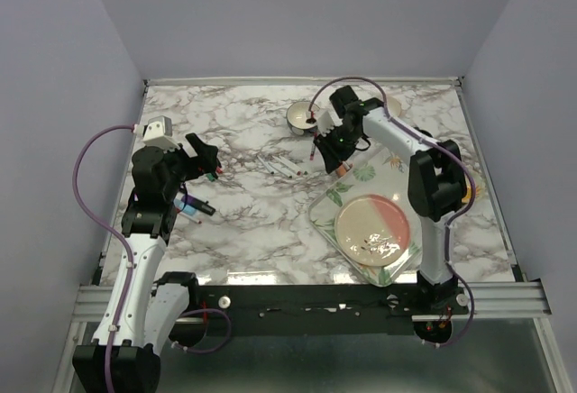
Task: Open the pen caps
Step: Grab a pen on the table with the right arm, then pass the pen from the right arm to the left
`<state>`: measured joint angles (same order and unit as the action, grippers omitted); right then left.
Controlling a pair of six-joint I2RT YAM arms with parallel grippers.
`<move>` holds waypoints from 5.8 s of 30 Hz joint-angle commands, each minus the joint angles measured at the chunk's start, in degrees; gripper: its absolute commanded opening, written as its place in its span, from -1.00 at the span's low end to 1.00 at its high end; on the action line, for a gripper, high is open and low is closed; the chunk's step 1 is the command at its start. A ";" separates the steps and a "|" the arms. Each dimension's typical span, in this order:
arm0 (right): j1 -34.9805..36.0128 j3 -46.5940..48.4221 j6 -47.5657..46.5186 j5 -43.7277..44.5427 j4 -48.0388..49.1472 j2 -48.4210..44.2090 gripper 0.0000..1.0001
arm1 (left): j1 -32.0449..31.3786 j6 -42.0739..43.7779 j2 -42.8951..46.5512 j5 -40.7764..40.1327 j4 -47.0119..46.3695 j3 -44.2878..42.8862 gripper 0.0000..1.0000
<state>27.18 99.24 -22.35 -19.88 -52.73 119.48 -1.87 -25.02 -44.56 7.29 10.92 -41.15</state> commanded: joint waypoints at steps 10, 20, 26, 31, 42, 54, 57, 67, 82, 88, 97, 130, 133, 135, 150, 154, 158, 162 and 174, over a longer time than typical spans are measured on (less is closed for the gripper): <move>-6.17 2.01 1.78 -1.04 -0.09 4.44 -0.05 | 0.55 0.76 0.43 0.53 0.42 0.01 0.94; -6.09 3.41 2.31 0.72 0.00 7.34 -0.09 | 0.55 0.76 0.35 0.88 0.25 0.01 0.93; -5.91 2.80 2.92 1.68 0.70 8.14 -0.09 | 0.55 0.76 0.35 0.97 0.24 0.10 0.93; -5.56 1.92 3.80 3.97 2.19 7.52 -0.04 | 0.55 0.58 0.35 1.15 0.24 0.10 0.94; -3.45 0.60 4.95 8.89 4.03 8.14 -0.04 | 0.55 0.58 0.43 1.41 0.16 0.01 0.94; -2.04 0.34 5.03 10.56 4.30 8.84 -0.31 | 0.55 0.58 0.44 1.50 0.16 0.10 0.93; -1.87 0.51 5.04 9.34 3.95 8.66 -0.45 | 0.55 0.58 0.52 1.59 0.16 0.19 0.93; -1.87 -0.19 5.91 3.89 3.86 2.78 -0.90 | 0.64 0.58 0.52 1.67 0.16 0.19 0.94; -1.95 -6.51 3.80 -3.76 2.98 -6.27 -0.99 | 0.81 0.14 -0.36 4.92 -0.81 0.36 0.97; -1.87 -14.76 2.49 -11.57 4.21 -13.56 -0.99 | 0.81 -2.40 -1.41 12.20 -4.14 1.42 0.97; -1.95 -23.12 0.46 -26.69 7.64 -22.35 -0.99 | -0.32 -24.09 0.61 24.08 -26.19 13.69 0.97; -0.81 -29.37 7.84 -41.12 18.01 -26.67 -0.99 | -47.61 -37.38 -20.92 -27.13 -36.42 8.63 0.47; -0.81 -29.98 8.90 -39.45 19.50 -27.54 -0.99 | -49.28 -38.97 -23.29 -30.21 -33.69 5.99 0.32; -0.72 -30.77 9.95 -37.70 21.16 -28.16 -0.99 | -50.25 -39.93 -24.61 -31.45 -32.81 4.94 0.31; -0.72 -35.96 18.57 -35.49 31.63 -31.85 -0.99 | -54.03 -43.01 -28.92 -39.81 -31.75 3.00 0.08; -0.72 -36.31 18.83 -35.23 32.08 -31.85 -0.99 | -54.20 -42.49 -29.97 -38.76 -32.54 2.21 -0.05; -0.72 -36.66 19.01 -35.14 32.60 -32.03 -0.98 | -54.47 -41.52 -30.24 -37.62 -34.20 2.65 -0.28; -0.64 -36.23 17.09 -36.72 31.03 -31.68 -0.87 | -54.47 -38.01 -29.89 -36.12 -36.05 2.91 -0.77; -0.72 -33.32 3.81 -44.63 20.74 -31.50 -0.15 | -50.79 -25.17 -18.22 -29.71 -36.93 10.90 -1.00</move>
<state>26.50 64.49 -11.88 -60.07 -25.10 88.75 -55.81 -57.17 -68.66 -25.08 -24.73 -34.20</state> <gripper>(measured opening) 0.380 0.248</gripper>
